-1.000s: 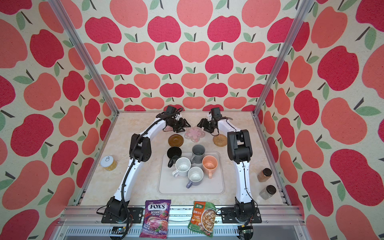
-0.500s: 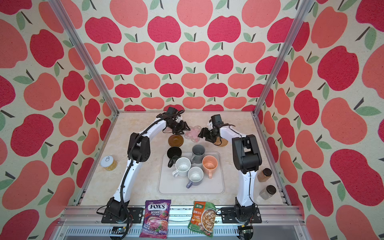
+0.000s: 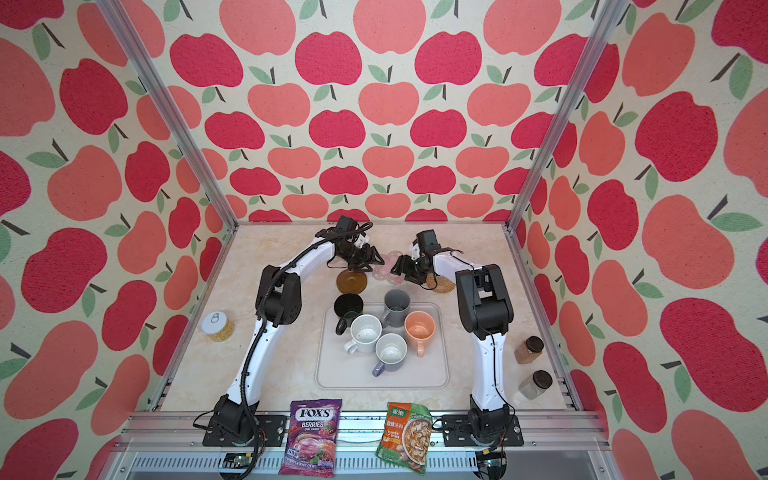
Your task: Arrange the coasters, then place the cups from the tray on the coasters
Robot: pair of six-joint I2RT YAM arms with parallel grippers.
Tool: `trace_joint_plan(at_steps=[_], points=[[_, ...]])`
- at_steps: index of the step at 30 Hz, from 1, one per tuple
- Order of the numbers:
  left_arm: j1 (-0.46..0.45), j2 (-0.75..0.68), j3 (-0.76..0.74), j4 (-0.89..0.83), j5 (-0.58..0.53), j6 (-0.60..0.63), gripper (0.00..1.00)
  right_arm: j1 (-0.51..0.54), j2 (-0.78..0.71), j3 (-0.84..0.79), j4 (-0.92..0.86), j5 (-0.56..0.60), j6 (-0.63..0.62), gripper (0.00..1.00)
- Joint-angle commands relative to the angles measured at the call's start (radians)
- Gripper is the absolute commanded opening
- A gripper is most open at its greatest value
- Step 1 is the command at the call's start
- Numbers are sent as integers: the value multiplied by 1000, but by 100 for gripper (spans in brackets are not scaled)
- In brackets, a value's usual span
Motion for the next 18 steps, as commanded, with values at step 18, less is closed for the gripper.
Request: trace_joint_plan(at_steps=[18], points=[[41,155,142,146,-37,-143,66,-21,242,302,-65,-2,13,67]])
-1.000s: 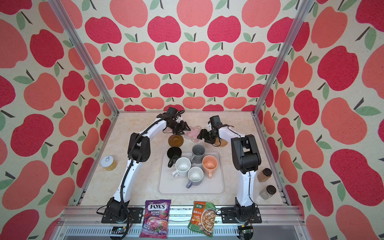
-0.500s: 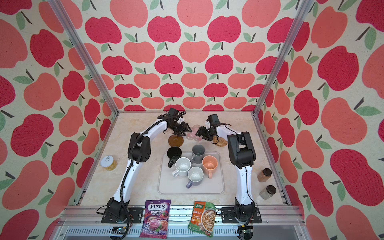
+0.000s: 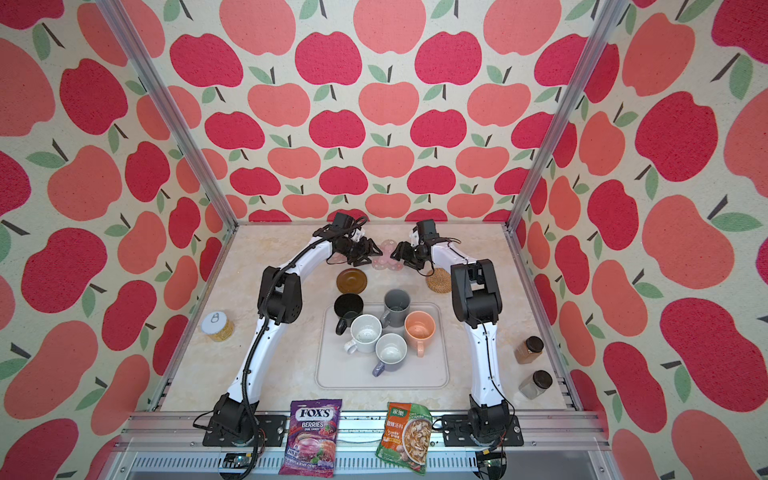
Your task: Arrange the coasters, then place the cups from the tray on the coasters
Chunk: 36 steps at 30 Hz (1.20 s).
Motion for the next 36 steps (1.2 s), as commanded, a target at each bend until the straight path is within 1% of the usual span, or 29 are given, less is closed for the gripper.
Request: trace_joint_plan(at_steps=[1,13,17,21,26,32,34,36], points=[[7,77,31,67,-35,-54,66,2,67,39,-60,-3,14,67],[26,161,130,196,-10,-165,66,-33,195,277,-114,12,21,67],[27,173,149,209,-13,-179,66,-41,206,307,-128,10,22,67],[31,164,149,204,-19,-174,66,-42,178,272,-130,17,9,67],[28,102,147,140,-41,-95,66,-53,93,176,-101,39,-10,68],[31,-14,127,52,-52,22,66,-64,-37,83,-79,73,-60,70],[30,-64,96,31,-46,52,66,-65,-81,53,-80,86,-81,70],[30,-129,35,12,-43,87,66,-64,-133,17,-89,96,-103,70]])
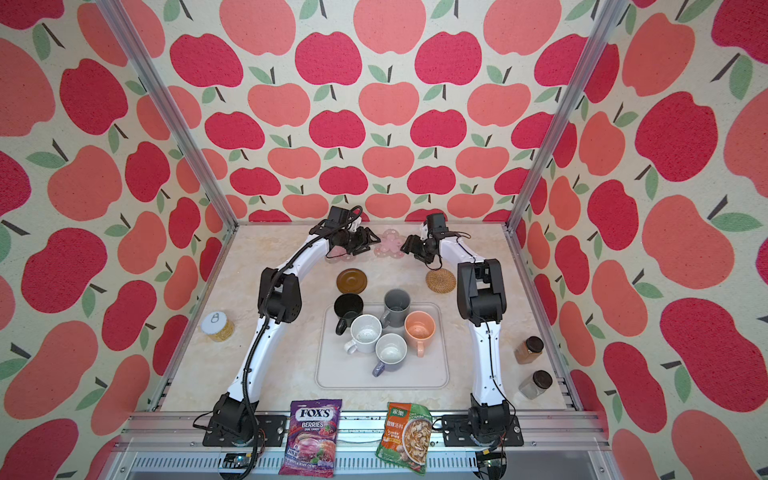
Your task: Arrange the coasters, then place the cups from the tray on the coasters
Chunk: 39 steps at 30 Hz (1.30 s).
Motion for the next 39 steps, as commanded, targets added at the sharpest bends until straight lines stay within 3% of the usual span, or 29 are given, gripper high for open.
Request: trace_joint_plan(at_steps=[1,11,19,26,39], points=[[5,-163,-82,-70,-9,104,66,-3,-130,-52,-27,39,-67,70],[15,-553,-547,-186,-151,298,67,-6,-415,-321,-102,177,-205,70],[67,-748,-795,-269,-265,318,67,-7,-567,-436,-179,284,-265,71],[116,-838,-901,-322,-343,306,67,-7,-622,-480,-219,329,-282,72],[312,-922,-1014,-379,-440,247,67,-9,-663,-482,-257,348,-277,72]])
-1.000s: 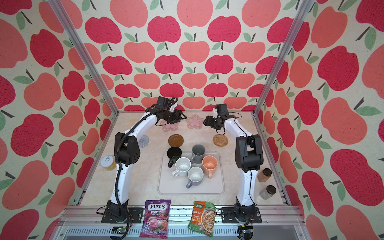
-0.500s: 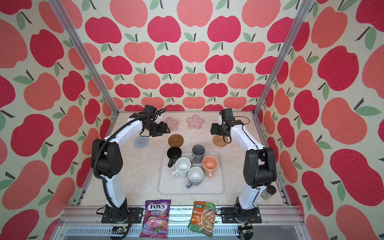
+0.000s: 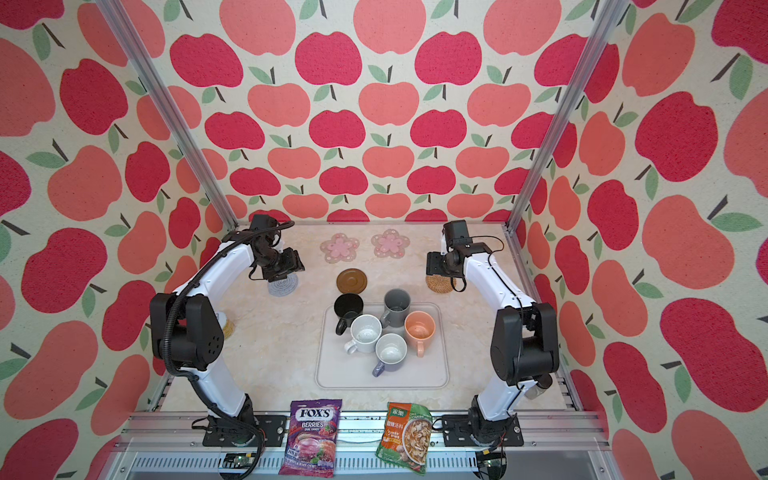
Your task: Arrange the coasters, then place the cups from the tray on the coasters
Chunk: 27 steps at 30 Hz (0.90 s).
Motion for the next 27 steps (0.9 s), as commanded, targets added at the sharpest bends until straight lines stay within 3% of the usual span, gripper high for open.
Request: trace_joint_plan(at_steps=[1,11,27], points=[[44,-14,-30,-39,-44,-18,67,-8,-35,2,-37,16,-13,72],[92,134,-12,42,-46,-40,66,-7,-61,-5,-49,26,11,72],[108,274,8,166,-48,-88,55,-8,-96,-18,-64,56,5,72]])
